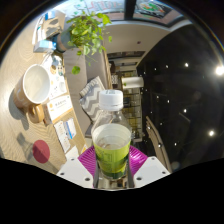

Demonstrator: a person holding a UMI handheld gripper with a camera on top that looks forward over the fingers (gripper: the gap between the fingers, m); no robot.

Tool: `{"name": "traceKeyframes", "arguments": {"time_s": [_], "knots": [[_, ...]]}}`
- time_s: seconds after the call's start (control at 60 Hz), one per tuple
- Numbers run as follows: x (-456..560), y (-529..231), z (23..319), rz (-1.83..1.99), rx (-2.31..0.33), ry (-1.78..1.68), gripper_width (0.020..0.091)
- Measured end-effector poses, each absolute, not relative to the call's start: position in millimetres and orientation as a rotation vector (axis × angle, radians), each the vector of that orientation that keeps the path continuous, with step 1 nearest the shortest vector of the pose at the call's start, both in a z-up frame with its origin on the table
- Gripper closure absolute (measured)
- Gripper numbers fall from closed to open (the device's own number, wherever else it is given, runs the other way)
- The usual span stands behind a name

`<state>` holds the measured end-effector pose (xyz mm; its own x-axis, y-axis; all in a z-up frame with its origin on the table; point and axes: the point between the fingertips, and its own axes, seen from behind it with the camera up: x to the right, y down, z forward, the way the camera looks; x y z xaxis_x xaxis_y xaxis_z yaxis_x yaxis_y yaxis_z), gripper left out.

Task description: Pour water

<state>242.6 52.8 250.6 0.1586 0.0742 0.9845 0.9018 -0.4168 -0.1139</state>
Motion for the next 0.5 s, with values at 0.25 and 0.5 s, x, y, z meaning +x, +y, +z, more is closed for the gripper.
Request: {"name": "traceKeyframes", "arguments": {"time_s": [0.25, 0.5], "knots": [[192, 81, 215, -1.708, -1.409, -1.420, 0.0706], [184, 80, 196, -1.734, -1.404, -1.523, 0.0704]]}}
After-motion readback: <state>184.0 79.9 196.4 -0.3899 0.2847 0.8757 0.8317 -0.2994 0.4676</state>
